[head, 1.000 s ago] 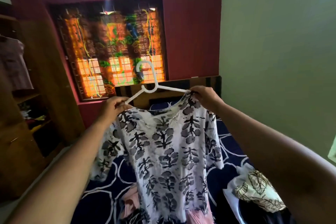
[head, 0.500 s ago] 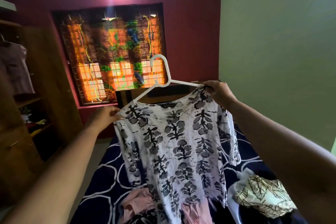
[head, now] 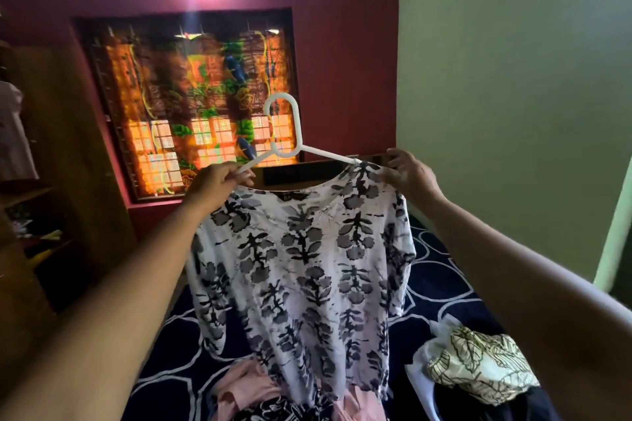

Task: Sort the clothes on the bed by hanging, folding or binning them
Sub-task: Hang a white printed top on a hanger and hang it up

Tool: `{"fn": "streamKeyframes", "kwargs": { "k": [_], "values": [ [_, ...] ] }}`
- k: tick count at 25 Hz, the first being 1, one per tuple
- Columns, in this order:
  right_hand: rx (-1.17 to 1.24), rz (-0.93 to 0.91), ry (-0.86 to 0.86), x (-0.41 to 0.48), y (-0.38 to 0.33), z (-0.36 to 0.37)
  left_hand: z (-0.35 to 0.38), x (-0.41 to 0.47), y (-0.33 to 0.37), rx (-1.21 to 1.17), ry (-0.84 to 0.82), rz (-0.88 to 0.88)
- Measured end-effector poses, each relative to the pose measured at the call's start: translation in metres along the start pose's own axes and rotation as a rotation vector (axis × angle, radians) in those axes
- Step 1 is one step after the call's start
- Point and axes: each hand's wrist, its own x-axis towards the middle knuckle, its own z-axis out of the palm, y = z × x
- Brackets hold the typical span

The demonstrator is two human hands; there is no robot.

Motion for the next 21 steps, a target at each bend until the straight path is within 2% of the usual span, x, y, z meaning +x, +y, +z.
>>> {"fn": "streamKeyframes", "kwargs": {
  "k": [3, 5, 8, 11, 13, 15, 16, 18, 19, 21],
  "values": [
    [0.133, 0.133, -0.268, -0.013, 0.024, -0.005, -0.012, 0.011, 0.003, 0.061, -0.010, -0.002],
    [0.147, 0.140, -0.344, -0.020, 0.036, -0.004, -0.016, 0.015, 0.006, 0.087, -0.006, 0.024],
    [-0.056, 0.208, -0.271, -0.018, 0.058, -0.006, -0.020, 0.016, 0.008, 0.059, -0.007, 0.033],
    [-0.321, 0.458, -0.200, -0.025, 0.070, -0.016, -0.024, 0.015, -0.004, 0.062, -0.006, 0.040],
    [-0.374, 0.490, -0.050, -0.025, 0.063, -0.013, -0.024, 0.014, -0.008, 0.066, -0.008, 0.022],
    [-0.309, 0.317, 0.106, -0.019, 0.035, -0.007, -0.020, 0.014, -0.004, 0.075, -0.015, 0.013],
    [-0.241, 0.176, 0.109, -0.016, 0.015, -0.003, -0.017, 0.015, -0.001, 0.083, -0.024, 0.017],
    [-0.128, -0.111, -0.072, -0.010, -0.024, 0.004, -0.012, 0.016, 0.005, 0.103, -0.036, 0.032],
    [-0.151, -0.211, -0.178, -0.007, -0.040, 0.010, -0.011, 0.017, 0.007, 0.113, -0.028, 0.035],
    [-0.237, -0.240, -0.301, -0.001, -0.055, 0.024, -0.009, 0.017, 0.007, 0.167, 0.014, 0.057]
  ]
}}
